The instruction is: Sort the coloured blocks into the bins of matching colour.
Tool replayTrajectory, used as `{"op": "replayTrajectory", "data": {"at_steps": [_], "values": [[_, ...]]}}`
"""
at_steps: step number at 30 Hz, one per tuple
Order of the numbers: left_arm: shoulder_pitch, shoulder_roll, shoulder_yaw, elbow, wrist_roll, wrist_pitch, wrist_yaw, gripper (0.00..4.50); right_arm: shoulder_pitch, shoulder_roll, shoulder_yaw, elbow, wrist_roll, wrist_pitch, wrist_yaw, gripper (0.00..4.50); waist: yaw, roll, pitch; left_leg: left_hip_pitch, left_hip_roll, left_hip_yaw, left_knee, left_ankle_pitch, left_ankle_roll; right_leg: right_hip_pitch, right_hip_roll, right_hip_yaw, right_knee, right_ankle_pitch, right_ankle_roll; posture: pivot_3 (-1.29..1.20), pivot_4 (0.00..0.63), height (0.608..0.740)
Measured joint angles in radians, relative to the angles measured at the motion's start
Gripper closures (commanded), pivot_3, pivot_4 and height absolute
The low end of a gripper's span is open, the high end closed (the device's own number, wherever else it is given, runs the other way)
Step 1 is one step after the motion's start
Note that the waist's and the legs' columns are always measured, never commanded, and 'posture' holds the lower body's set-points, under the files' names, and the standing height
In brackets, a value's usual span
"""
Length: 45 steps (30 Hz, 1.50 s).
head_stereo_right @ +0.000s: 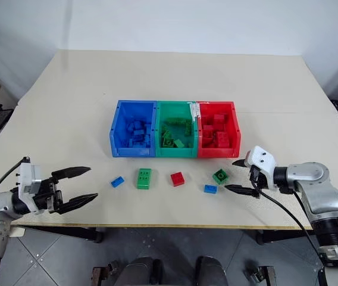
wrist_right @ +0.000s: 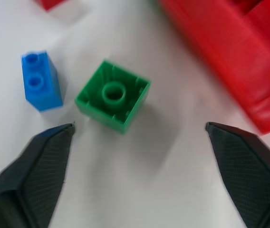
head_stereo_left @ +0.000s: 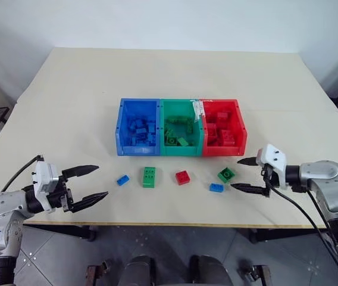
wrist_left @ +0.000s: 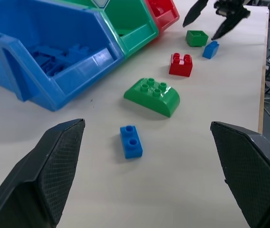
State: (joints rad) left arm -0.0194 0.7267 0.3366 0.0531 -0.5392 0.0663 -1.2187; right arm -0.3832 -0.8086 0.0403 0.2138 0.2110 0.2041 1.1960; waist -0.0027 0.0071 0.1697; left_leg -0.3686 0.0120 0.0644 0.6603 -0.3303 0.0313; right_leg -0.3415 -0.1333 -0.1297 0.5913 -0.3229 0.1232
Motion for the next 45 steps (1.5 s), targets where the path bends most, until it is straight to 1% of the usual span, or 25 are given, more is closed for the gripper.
{"op": "replayTrajectory", "data": {"at_steps": [12,15,16,21,22,23,28,33,36,38,40,43,45], "values": [[0.032,0.000,0.018,-0.041,-0.004,0.001,0.035,0.00,-0.063,0.093,0.043,0.067,-0.028,-0.031,-0.012,0.04,-0.002,0.000,0.000,0.001,0.001,0.000,0.000,0.000,0.000,0.000,0.001,0.000,0.000,0.000,0.000,0.00,0.150,0.740],[0.033,0.000,0.018,-0.042,-0.004,0.003,0.041,0.00,-0.072,0.113,0.044,0.077,-0.035,-0.031,-0.026,0.61,-0.004,-0.001,0.000,0.001,0.001,0.000,0.000,0.000,0.000,0.000,0.001,0.000,0.001,0.000,0.000,0.00,0.150,0.740],[0.033,0.000,0.018,-0.043,-0.004,0.004,0.045,0.00,-0.074,0.115,0.044,0.079,-0.034,-0.031,-0.031,0.90,-0.004,-0.001,0.000,0.001,0.001,0.000,0.000,0.000,0.000,0.000,0.001,0.000,0.001,0.000,0.000,0.00,0.150,0.740],[0.033,0.000,0.018,-0.044,-0.004,0.005,0.049,0.00,-0.074,0.119,0.044,0.080,-0.032,-0.030,-0.034,2.65,-0.004,-0.001,0.000,0.001,0.001,0.000,0.000,0.000,0.000,0.000,0.001,0.000,0.001,0.000,0.000,0.00,0.150,0.740],[0.033,0.000,0.018,-0.044,-0.005,0.005,0.049,0.00,-0.074,0.119,0.044,0.077,-0.032,-0.029,-0.034,2.92,-0.004,-0.001,0.000,0.001,0.001,0.000,0.000,0.000,0.000,0.000,0.001,0.000,0.001,0.000,0.000,0.00,0.150,0.740],[0.033,0.000,0.019,-0.045,-0.005,0.005,0.050,0.00,-0.070,0.119,0.041,0.070,-0.031,-0.028,-0.035,3.04,-0.004,-0.001,0.000,0.001,0.001,0.000,0.000,0.000,0.000,0.000,0.001,0.000,0.001,0.000,0.000,0.00,0.150,0.740],[0.032,0.000,0.019,-0.045,-0.007,0.006,0.053,0.00,-0.046,0.101,0.014,0.014,-0.015,0.001,-0.052,3.04,-0.001,0.000,0.000,0.000,0.000,0.000,0.000,0.000,0.000,0.000,0.000,0.000,0.001,0.000,0.000,0.00,0.150,0.740],[0.032,-0.002,0.019,-0.046,-0.007,0.006,0.056,0.00,-0.033,0.019,-0.055,-0.132,0.043,0.087,-0.043,3.04,-0.001,0.000,0.000,0.000,0.000,0.000,0.000,0.000,0.000,0.000,0.000,0.000,0.000,0.000,0.000,0.00,0.150,0.740],[0.030,-0.004,0.019,-0.046,-0.007,0.005,0.056,0.00,-0.056,0.015,-0.067,-0.198,0.085,0.141,-0.045,3.04,-0.003,0.000,0.000,0.000,0.001,0.000,0.000,0.000,0.000,0.000,0.000,0.001,0.000,0.000,0.000,0.00,0.150,0.740],[0.029,-0.005,0.020,-0.044,-0.007,0.004,0.056,0.00,-0.124,0.046,-0.061,-0.203,0.094,0.174,-0.062,3.04,-0.010,0.000,0.000,0.000,0.001,0.001,0.000,0.000,-0.001,-0.001,0.000,0.001,0.001,0.000,0.000,0.00,0.150,0.740],[0.024,-0.006,0.020,-0.043,-0.008,0.002,0.057,0.00,-0.236,0.101,-0.030,-0.183,0.090,0.185,-0.084,3.04,-0.021,0.000,0.000,0.000,0.002,0.000,-0.001,0.000,-0.001,-0.002,0.001,0.000,0.002,0.000,0.000,0.00,0.150,0.740],[0.009,-0.009,0.018,-0.041,-0.008,-0.003,0.057,0.00,-0.396,0.196,0.046,-0.060,0.033,0.161,-0.122,3.04,-0.027,0.000,0.000,0.001,0.002,0.000,-0.002,0.000,-0.002,-0.003,0.001,0.000,0.004,0.000,0.000,0.00,0.150,0.740],[0.007,-0.010,0.019,-0.039,-0.008,-0.006,0.057,0.00,-0.453,0.256,0.085,0.053,-0.009,0.118,-0.144,3.04,-0.027,-0.001,0.000,0.000,0.001,-0.001,-0.002,0.000,-0.001,-0.004,0.001,0.000,0.007,0.000,0.000,0.00,0.150,0.740]]}}
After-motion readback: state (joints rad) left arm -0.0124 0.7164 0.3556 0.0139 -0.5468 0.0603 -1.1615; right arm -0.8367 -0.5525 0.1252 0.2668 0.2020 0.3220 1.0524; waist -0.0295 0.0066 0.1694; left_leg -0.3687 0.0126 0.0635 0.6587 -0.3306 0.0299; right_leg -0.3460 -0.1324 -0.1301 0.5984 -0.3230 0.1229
